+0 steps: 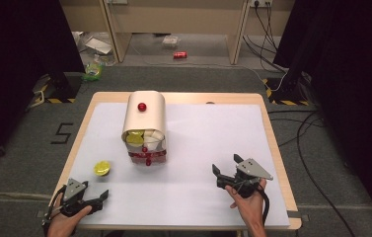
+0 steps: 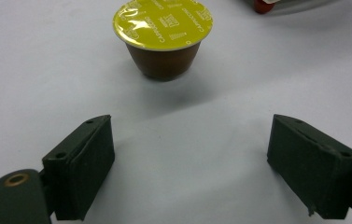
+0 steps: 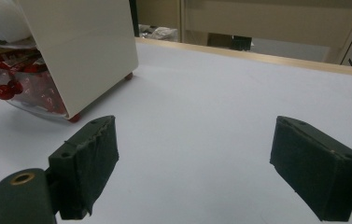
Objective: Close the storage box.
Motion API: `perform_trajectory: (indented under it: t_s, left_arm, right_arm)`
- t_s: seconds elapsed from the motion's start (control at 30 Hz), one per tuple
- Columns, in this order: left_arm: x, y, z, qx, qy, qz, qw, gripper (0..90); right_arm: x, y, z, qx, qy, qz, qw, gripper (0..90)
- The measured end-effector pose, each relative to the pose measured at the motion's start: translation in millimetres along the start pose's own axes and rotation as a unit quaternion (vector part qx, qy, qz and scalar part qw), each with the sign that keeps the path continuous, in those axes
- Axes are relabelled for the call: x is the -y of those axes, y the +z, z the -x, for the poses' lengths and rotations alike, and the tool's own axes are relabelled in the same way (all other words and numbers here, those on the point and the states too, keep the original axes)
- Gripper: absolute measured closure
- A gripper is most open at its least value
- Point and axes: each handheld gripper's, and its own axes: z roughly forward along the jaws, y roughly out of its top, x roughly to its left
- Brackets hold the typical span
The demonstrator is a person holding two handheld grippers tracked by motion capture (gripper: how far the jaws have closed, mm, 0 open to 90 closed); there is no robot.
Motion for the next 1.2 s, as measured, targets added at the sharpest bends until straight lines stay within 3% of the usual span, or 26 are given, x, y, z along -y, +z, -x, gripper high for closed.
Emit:
perform_trajectory:
  t_s: [0.47,0.6,1.2]
  left_arm:
    - [0.0,0.0,0.0,0.000,0.000,0.000,1.0000,14.0]
    - [0.1,0.0,0.0,0.000,0.000,0.000,1.0000,14.0]
    - [0.2,0.0,0.0,0.000,0.000,0.001,1.0000,14.0]
  right_arm:
    - [8.8,-9.0,2.5,0.001,0.002,-0.013,0.9999,15.4]
    - [13.0,-10.4,2.8,-0.007,0.001,-0.027,0.9996,15.1]
    - [24.0,-22.5,8.0,0.001,0.003,-0.057,0.9984,15.2]
